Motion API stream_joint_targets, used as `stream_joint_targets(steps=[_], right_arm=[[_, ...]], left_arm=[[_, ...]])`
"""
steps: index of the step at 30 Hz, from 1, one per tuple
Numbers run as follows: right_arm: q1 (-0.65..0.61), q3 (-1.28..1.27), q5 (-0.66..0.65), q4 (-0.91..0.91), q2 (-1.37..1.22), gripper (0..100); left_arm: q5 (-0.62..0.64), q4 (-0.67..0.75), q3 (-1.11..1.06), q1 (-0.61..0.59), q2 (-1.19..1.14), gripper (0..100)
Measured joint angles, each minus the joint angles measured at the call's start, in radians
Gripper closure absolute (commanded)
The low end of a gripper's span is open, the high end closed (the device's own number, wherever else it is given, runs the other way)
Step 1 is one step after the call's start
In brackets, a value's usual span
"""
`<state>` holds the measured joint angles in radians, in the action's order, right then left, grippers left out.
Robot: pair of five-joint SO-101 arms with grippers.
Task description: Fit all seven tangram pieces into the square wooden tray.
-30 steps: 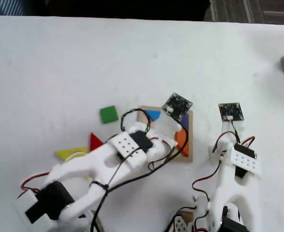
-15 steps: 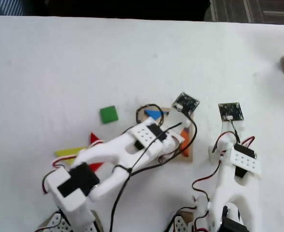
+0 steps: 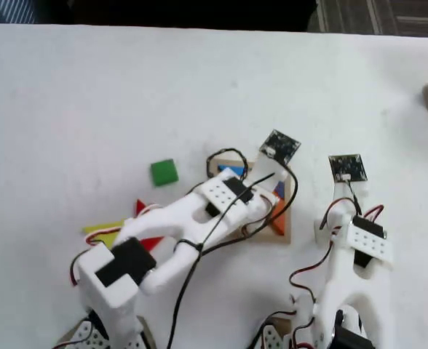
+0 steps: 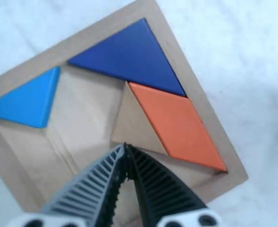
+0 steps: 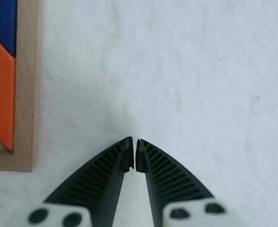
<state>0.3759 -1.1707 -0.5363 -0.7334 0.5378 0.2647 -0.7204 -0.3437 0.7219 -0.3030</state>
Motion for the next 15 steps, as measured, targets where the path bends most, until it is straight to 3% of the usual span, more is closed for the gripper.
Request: stream_joint_targets(steps=[15], right_arm=[[0.000,0.000,0.000,0.000,0.000,98.0]], left_arm=[[0.000,-0.014,-0.087,-0.014,0.132,98]])
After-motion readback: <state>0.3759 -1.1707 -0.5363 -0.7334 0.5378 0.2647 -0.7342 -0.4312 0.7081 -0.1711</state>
